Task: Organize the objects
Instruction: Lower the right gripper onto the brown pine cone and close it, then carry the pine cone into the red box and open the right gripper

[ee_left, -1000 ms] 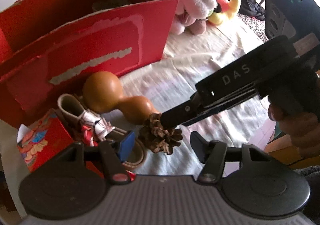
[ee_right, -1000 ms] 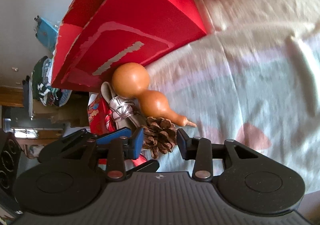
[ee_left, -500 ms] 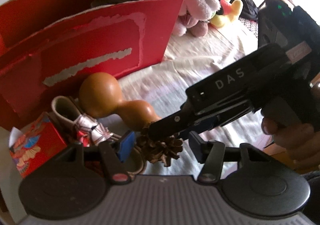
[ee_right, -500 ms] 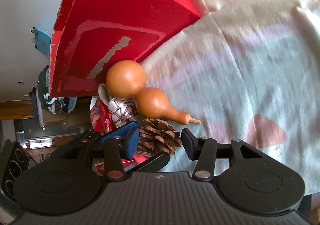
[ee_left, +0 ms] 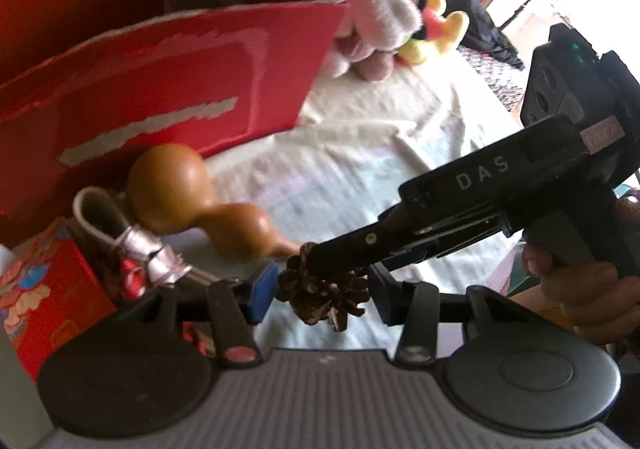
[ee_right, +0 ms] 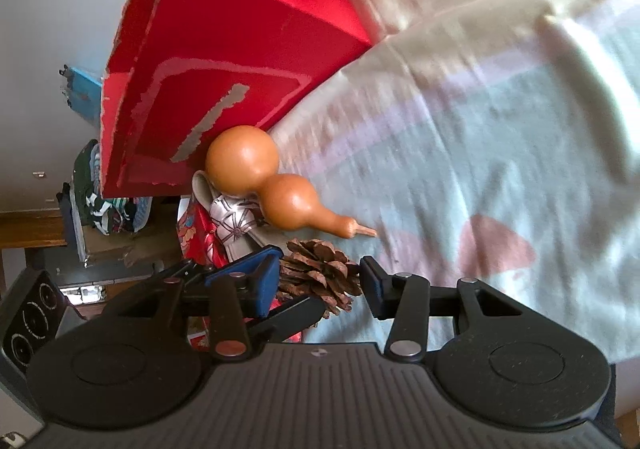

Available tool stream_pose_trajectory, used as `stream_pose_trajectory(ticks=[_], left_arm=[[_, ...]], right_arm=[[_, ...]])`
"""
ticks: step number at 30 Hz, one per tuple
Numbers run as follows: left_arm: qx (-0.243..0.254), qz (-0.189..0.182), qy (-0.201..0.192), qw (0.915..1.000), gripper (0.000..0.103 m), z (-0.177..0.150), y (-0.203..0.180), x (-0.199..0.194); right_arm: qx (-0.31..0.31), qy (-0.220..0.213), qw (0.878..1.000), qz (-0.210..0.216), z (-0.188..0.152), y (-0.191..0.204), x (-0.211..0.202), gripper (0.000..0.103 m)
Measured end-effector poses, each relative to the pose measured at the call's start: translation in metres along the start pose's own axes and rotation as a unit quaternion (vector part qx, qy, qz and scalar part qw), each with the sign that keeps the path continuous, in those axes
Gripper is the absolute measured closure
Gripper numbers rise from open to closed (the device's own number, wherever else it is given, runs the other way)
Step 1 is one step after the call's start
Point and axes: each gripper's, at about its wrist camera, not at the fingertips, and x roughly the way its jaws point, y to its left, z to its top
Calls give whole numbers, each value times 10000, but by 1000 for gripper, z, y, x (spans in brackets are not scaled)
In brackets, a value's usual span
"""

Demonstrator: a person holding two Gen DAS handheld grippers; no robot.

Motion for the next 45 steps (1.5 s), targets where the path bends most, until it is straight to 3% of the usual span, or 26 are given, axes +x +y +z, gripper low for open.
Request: stream_pose_trajectory(ticks=[6, 12, 19, 24, 29, 35, 37, 38, 45], left_arm=[[276, -267, -347, 9987, 55, 17, -19, -18], [466, -449, -930, 9936, 55, 45, -27, -48], [385, -399, -1719, 9835, 55, 83, -13, -79], [-22, -310, -1965, 9800, 55, 107, 17, -74], [-561, -369, -1915, 9792, 55, 119, 51, -51], [-983, -516, -1678, 9796, 55, 118, 87, -22], [-1023, -571, -1586, 9804, 55, 120, 93, -14], [-854, -867, -1458, 9818, 55, 120, 94, -11], [-869, -846, -1115, 9863, 55, 122, 100, 10]], right_arm=[[-82, -418, 9991, -31, -7, 14, -34, 56], [-482, -934, 9944, -94, 2, 48, -68, 56], [-1464, -1440, 9781, -325, 33, 110, -86, 56], [-2125, -1517, 9635, -589, 69, 143, -71, 56], [-2631, -1178, 9523, -1001, 106, 161, -41, 56], [-3155, -455, 9343, -1593, 133, 170, 1, 56], [-3347, -235, 9226, -1902, 135, 173, 14, 56], [-3447, -124, 9161, -2045, 136, 175, 21, 56], [-4068, 567, 8626, -2951, 137, 190, 58, 56]])
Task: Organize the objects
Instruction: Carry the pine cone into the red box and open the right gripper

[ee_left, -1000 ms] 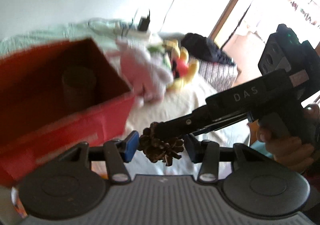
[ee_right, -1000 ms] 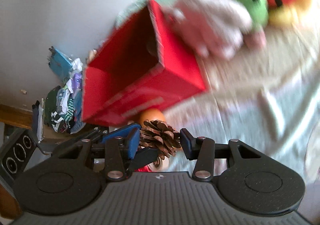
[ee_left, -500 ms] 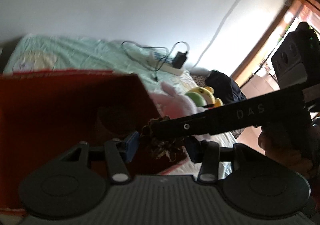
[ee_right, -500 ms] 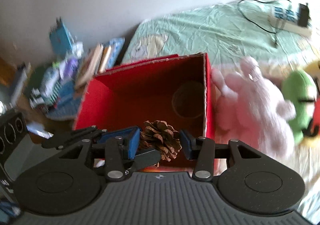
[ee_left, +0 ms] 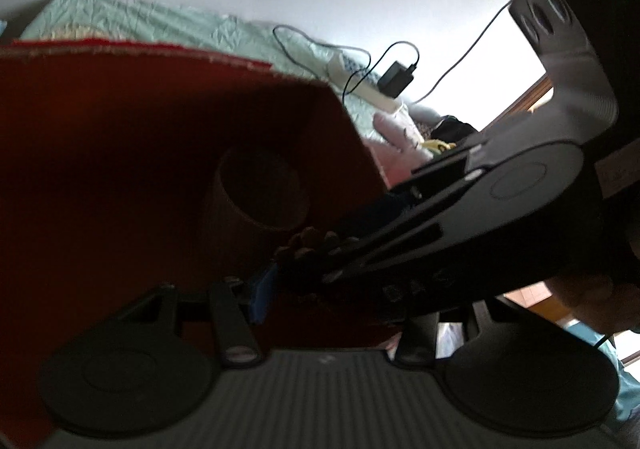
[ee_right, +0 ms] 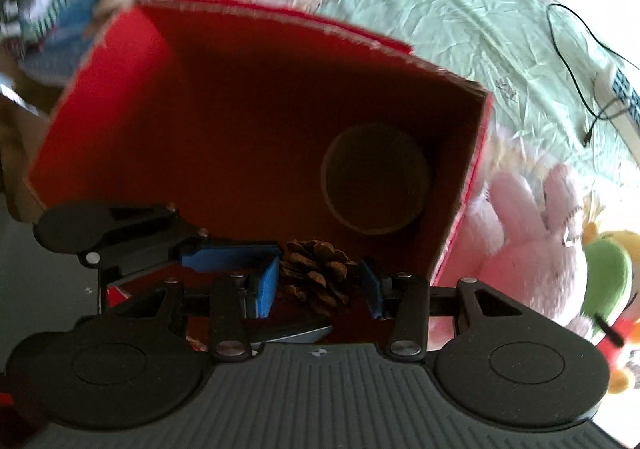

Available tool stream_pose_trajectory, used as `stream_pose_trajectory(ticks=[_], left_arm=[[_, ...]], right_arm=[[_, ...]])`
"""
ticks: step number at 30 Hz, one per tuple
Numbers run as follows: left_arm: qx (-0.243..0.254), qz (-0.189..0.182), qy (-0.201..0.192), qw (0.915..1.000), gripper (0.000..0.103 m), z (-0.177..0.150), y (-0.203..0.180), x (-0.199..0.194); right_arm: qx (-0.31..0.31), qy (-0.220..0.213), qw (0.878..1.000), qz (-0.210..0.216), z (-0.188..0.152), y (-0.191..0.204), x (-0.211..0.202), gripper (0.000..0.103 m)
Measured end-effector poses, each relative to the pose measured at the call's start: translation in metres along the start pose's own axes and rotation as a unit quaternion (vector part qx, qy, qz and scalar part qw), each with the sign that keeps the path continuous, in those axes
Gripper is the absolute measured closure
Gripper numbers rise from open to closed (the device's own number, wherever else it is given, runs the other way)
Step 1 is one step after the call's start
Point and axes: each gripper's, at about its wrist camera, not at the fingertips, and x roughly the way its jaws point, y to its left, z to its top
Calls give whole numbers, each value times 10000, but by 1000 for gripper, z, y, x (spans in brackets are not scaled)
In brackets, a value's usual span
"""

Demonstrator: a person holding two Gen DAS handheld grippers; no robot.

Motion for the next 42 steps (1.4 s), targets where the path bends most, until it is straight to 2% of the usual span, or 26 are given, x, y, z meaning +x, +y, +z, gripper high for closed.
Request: stream_pose_trajectory(ticks=[4, 8, 20, 31, 37, 42], left_arm=[[-41, 69, 196, 9998, 55, 1, 7, 5], [-21, 118, 367, 9993, 55, -1, 9, 10], [-37, 118, 424, 9990, 54, 2, 9, 12], [111, 327, 321, 9989, 54, 0, 6, 6], [306, 822, 53, 9961, 52, 4, -3, -13], [630, 1344, -215, 9887, 51, 1, -17, -37]], right_arm=[[-326, 351, 9980, -423, 7, 12, 13, 56], [-541, 637, 9944, -640, 7, 19, 25, 57], [-952, 698, 9875, -1041, -10, 39, 40, 55], [-806, 408, 9907, -1020, -35, 51, 46, 54], [-558, 43, 9950, -826, -52, 57, 37, 54], [-153, -433, 9977, -493, -71, 61, 21, 54]])
